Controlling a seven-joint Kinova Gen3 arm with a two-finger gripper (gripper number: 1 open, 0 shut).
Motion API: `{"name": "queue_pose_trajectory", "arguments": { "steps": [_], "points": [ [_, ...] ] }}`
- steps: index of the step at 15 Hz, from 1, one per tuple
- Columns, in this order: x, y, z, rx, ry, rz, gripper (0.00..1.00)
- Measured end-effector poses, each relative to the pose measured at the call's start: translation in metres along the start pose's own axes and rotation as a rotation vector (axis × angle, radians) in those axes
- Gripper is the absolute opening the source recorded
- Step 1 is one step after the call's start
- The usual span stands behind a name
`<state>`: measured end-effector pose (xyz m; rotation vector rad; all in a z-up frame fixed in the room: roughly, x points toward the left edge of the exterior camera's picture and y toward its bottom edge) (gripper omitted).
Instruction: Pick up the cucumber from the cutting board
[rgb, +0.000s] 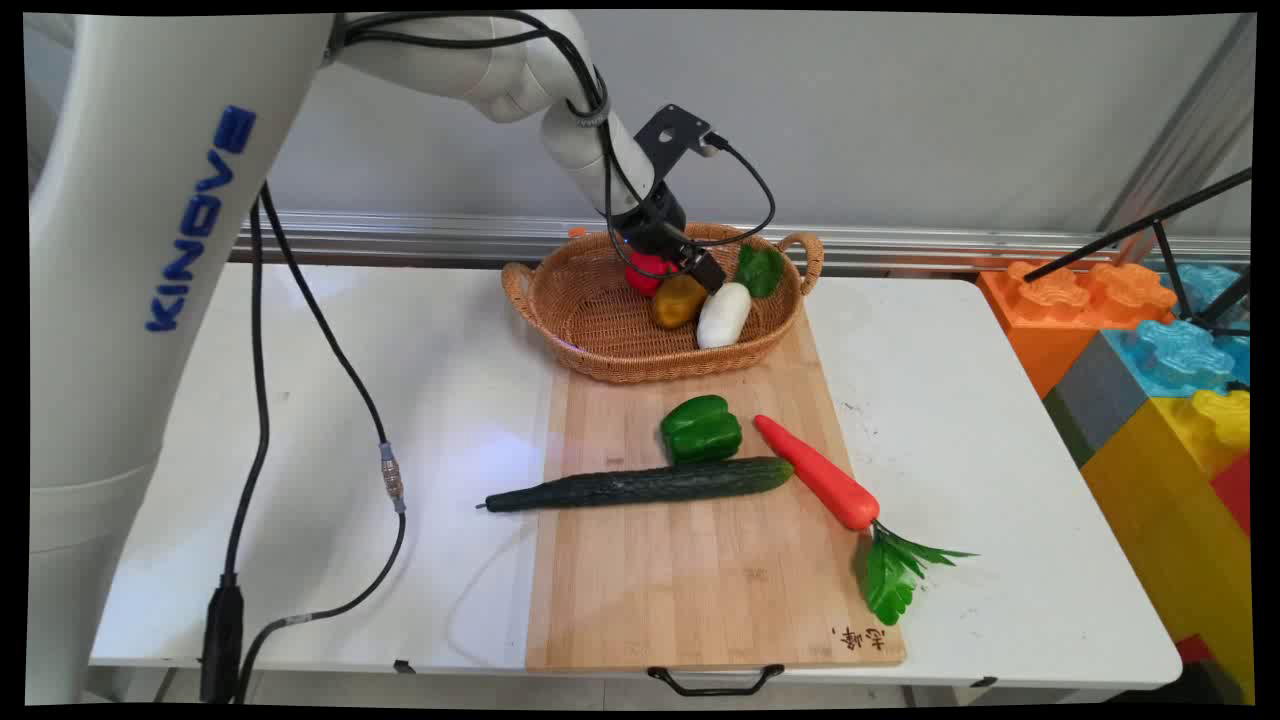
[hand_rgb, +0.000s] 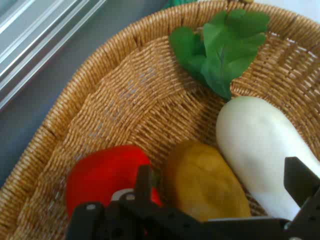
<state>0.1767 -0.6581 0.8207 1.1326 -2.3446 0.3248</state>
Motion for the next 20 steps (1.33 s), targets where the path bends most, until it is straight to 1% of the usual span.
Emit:
{"name": "queue_pose_trajectory", "arguments": {
  "steps": [4,6,8,10,13,14,17,20],
  "points": [
    [0.004,0.008,-0.018,-0.020,0.013,0.047,1.00],
    [0.003,0.015,-0.035,-0.036,0.015,0.085,1.00],
    [-0.003,0.026,-0.060,-0.055,0.001,0.128,1.00],
    [-0.011,0.032,-0.076,-0.067,-0.020,0.150,1.00],
    [-0.027,0.042,-0.103,-0.091,-0.053,0.187,1.00],
    [-0.036,0.047,-0.114,-0.104,-0.068,0.206,1.00],
    [-0.065,0.060,-0.143,-0.153,-0.110,0.272,1.00],
    [-0.093,0.066,-0.164,-0.208,-0.126,0.347,1.00]
  ]
}}
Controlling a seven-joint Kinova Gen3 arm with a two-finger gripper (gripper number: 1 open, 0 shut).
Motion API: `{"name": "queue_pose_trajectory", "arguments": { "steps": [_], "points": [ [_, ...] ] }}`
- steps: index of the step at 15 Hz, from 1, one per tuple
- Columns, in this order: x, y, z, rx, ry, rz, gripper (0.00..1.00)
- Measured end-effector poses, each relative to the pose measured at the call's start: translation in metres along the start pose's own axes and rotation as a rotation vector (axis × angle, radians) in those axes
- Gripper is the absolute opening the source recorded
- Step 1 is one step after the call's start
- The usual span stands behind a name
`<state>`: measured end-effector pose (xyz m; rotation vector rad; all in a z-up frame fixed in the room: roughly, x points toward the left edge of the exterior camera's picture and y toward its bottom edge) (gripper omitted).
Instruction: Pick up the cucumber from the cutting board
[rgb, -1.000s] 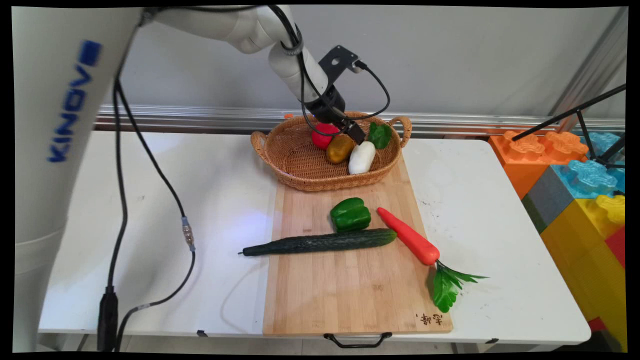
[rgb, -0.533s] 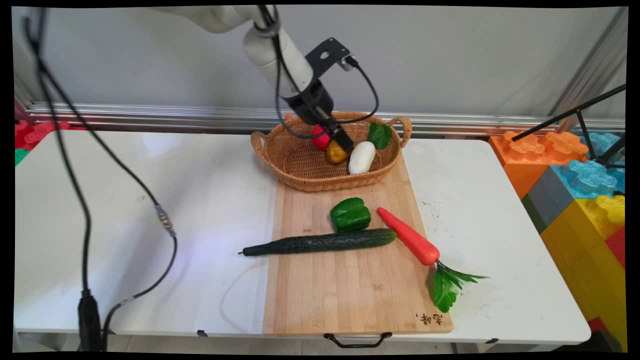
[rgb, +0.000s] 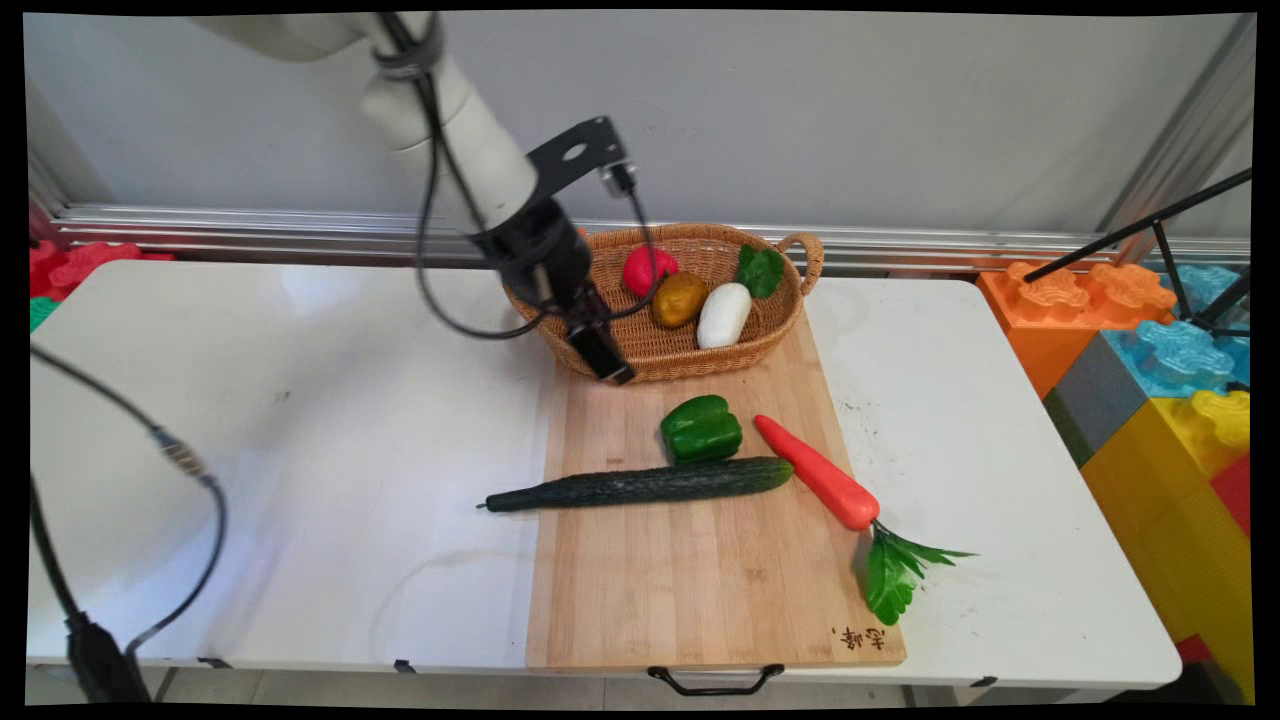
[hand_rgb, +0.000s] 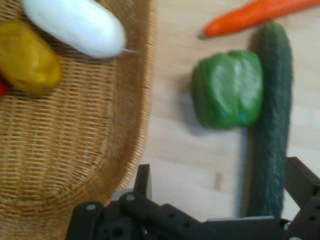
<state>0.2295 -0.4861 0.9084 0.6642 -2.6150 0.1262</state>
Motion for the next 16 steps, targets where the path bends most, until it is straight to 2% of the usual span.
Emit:
{"name": "queue_pose_trajectory", "arguments": {
  "steps": [3,7,12,16],
  "points": [
    [-0.025,0.009,-0.004,-0.036,0.016,0.081,1.00],
    [-0.056,0.012,0.008,-0.063,0.056,0.162,1.00],
    [-0.088,0.020,0.034,-0.114,0.086,0.178,1.00],
    [-0.102,0.027,0.056,-0.125,0.093,0.183,1.00]
  ]
}}
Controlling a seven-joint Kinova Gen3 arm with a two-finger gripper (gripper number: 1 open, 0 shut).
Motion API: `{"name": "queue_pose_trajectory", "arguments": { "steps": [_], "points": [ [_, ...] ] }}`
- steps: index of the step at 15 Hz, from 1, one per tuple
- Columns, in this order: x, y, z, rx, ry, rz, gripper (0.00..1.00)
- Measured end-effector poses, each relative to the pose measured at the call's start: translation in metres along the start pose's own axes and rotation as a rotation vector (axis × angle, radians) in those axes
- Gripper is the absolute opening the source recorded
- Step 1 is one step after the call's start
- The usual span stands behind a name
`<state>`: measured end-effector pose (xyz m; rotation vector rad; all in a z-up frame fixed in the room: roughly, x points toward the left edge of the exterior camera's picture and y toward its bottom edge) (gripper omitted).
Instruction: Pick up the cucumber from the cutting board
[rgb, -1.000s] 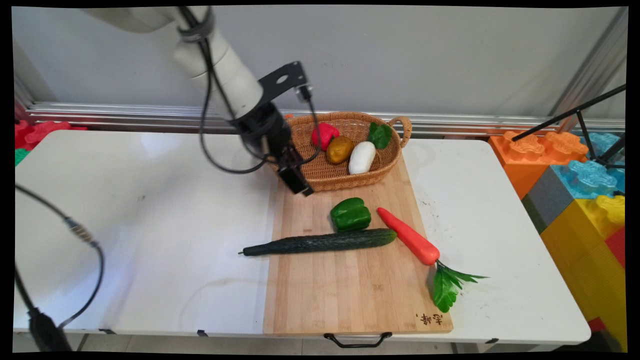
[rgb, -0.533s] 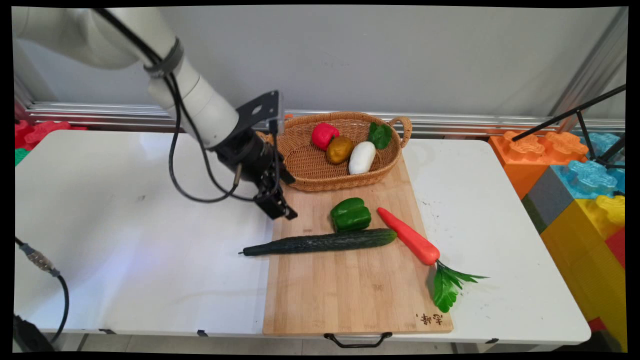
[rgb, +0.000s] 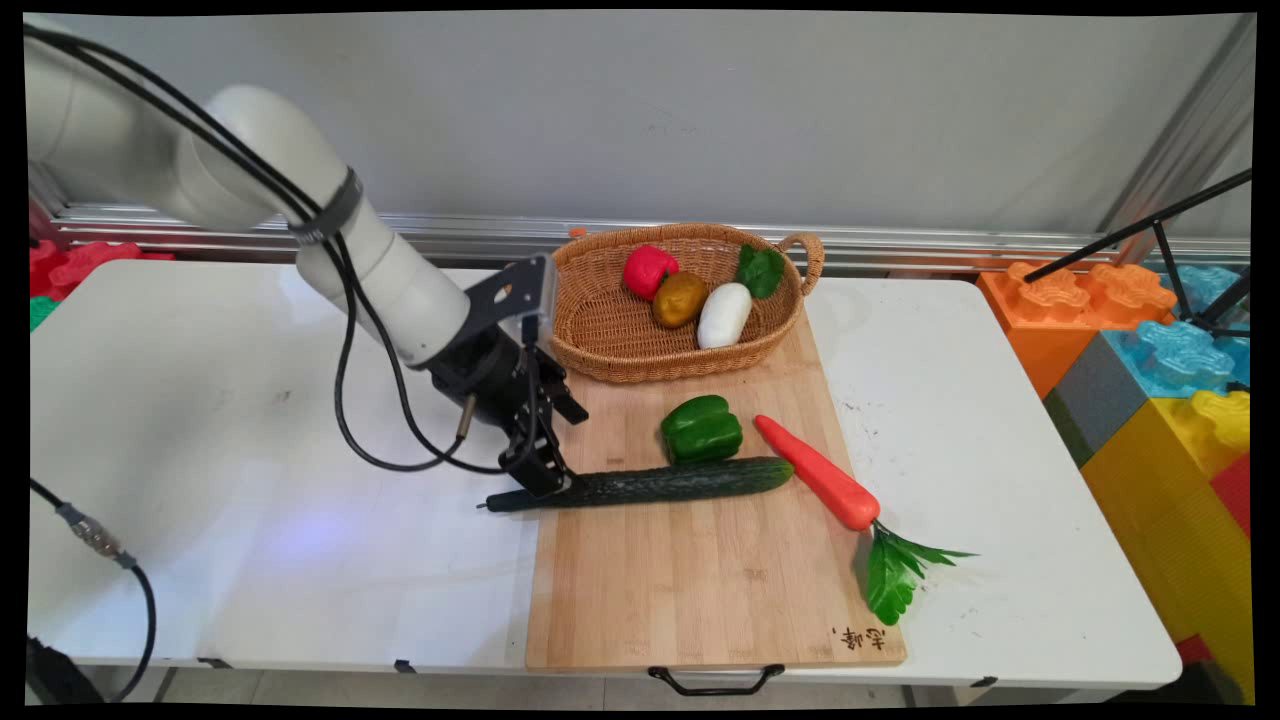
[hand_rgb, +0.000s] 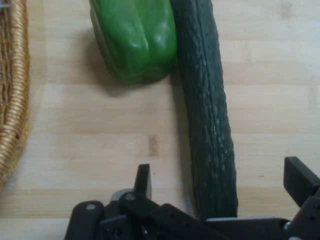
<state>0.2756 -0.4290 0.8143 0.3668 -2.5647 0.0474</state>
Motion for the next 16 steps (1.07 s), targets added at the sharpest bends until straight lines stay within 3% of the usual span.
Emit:
{"name": "queue_pose_trajectory", "arguments": {
  "steps": [13,14,16],
  "points": [
    [-0.011,0.006,0.043,0.031,0.006,0.004,1.00],
    [-0.012,0.007,0.044,0.032,0.006,0.007,0.00],
    [-0.012,0.007,0.047,0.032,0.004,0.010,0.00]
  ]
}}
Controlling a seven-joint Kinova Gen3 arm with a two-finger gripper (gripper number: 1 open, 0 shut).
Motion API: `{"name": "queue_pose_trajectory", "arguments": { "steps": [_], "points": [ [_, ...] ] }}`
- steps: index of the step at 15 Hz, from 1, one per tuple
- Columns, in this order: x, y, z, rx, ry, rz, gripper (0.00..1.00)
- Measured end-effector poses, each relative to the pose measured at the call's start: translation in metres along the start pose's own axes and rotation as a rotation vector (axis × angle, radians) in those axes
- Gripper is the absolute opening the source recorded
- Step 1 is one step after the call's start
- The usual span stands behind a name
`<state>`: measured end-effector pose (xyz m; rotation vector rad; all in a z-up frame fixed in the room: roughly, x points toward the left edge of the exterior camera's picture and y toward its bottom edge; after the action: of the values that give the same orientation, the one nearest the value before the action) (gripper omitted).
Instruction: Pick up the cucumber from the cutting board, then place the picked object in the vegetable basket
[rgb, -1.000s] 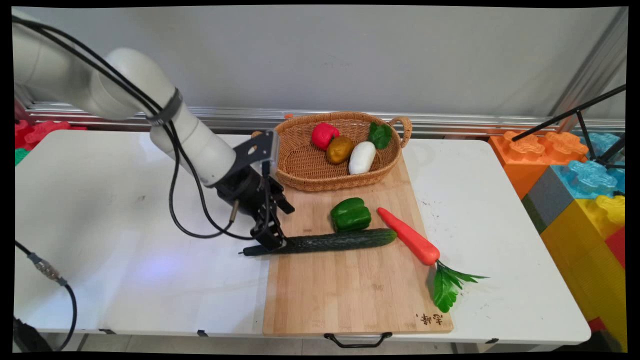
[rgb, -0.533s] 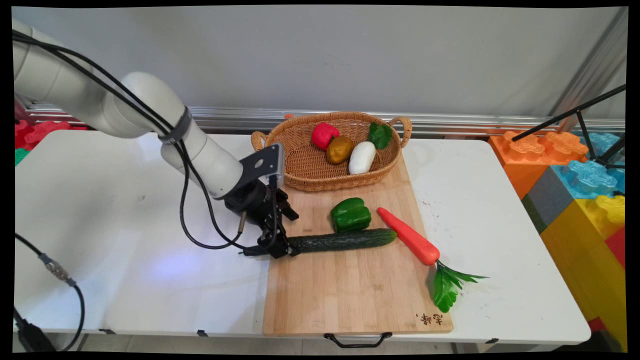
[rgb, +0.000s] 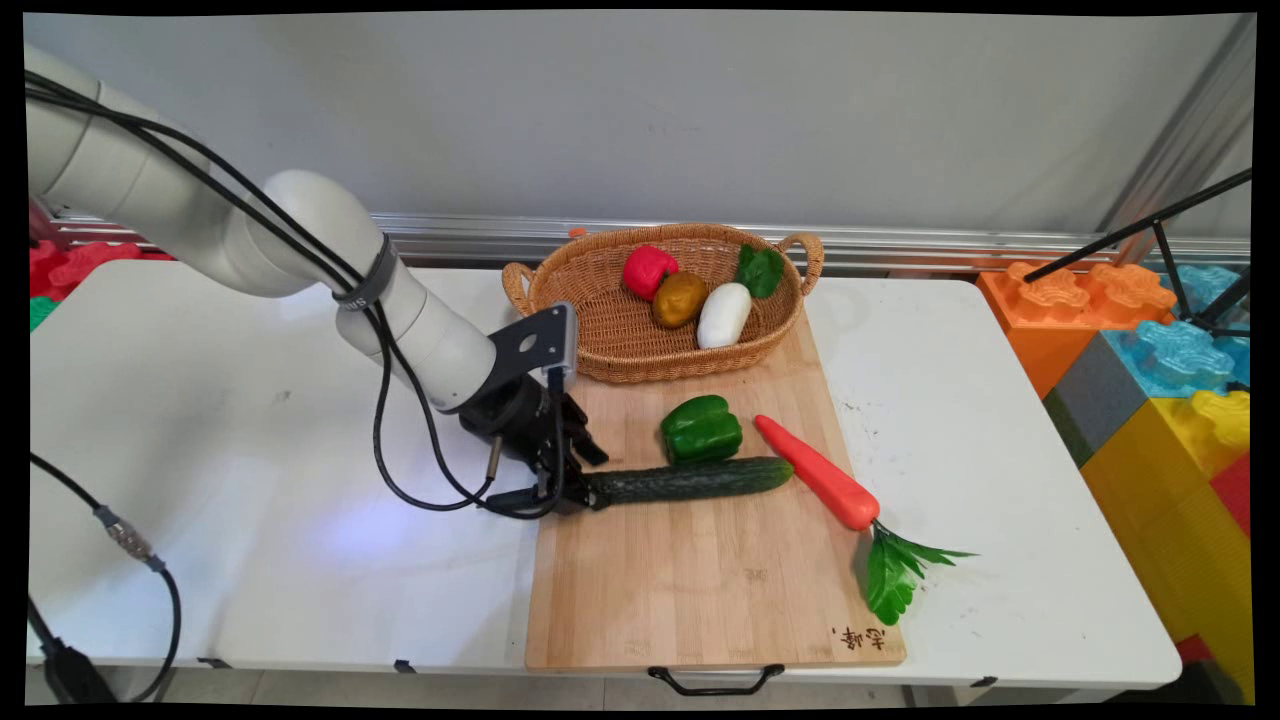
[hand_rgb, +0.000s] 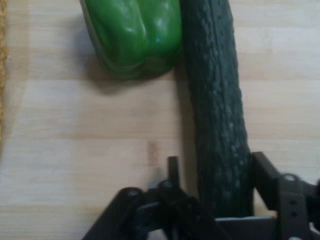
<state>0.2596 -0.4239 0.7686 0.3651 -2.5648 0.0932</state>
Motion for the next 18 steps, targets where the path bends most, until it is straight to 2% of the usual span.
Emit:
{"name": "queue_pose_trajectory", "arguments": {
  "steps": [4,6,10,13,16,18],
  "points": [
    [-0.002,0.004,0.001,-0.013,-0.009,0.004,0.00],
    [0.000,0.007,-0.005,-0.035,-0.009,0.011,0.00],
    [0.013,0.007,-0.033,-0.074,0.016,0.011,0.00],
    [0.029,0.006,-0.064,-0.120,0.051,0.002,0.00],
    [0.047,-0.002,-0.085,-0.121,0.090,-0.006,0.00],
    [0.064,-0.017,-0.098,-0.095,0.125,-0.018,0.00]
  ]
}}
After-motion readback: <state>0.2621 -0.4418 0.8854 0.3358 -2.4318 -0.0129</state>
